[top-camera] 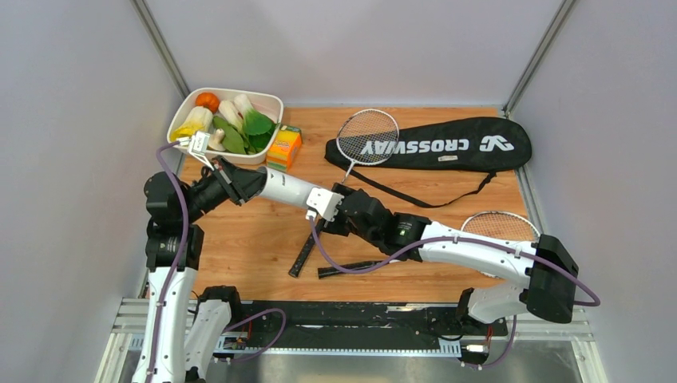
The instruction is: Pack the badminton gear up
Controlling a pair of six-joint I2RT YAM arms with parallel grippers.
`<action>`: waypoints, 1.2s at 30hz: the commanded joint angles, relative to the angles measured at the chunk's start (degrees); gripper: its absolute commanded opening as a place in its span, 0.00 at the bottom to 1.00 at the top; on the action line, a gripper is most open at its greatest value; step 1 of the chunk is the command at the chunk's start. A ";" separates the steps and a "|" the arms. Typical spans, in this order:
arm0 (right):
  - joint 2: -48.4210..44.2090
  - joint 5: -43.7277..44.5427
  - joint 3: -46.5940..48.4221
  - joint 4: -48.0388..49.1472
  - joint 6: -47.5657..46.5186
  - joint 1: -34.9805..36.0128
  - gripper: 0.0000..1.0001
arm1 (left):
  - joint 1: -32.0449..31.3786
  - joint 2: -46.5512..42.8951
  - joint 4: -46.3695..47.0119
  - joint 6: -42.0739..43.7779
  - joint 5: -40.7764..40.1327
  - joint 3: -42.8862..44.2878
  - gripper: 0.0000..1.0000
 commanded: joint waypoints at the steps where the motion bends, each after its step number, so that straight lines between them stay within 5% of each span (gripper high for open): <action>1: -0.59 -0.94 2.93 7.91 1.01 0.63 0.54 | -0.58 0.16 0.42 0.34 0.88 -0.17 0.03; 5: -1.13 -0.61 2.03 7.91 2.09 0.52 0.54 | -0.58 0.74 -4.58 4.43 0.14 3.07 0.37; 11: -2.97 -0.94 0.29 7.75 4.36 -1.14 0.55 | -0.58 0.37 -12.82 11.18 -3.64 10.35 0.60; 25: -8.18 -4.23 -2.89 6.37 10.27 -6.66 0.54 | -0.64 2.33 -25.14 22.77 -10.68 24.20 0.68; 36: -18.21 -0.47 -1.15 1.15 21.54 -14.05 0.54 | -3.70 2.94 -23.64 24.57 -12.31 13.49 0.67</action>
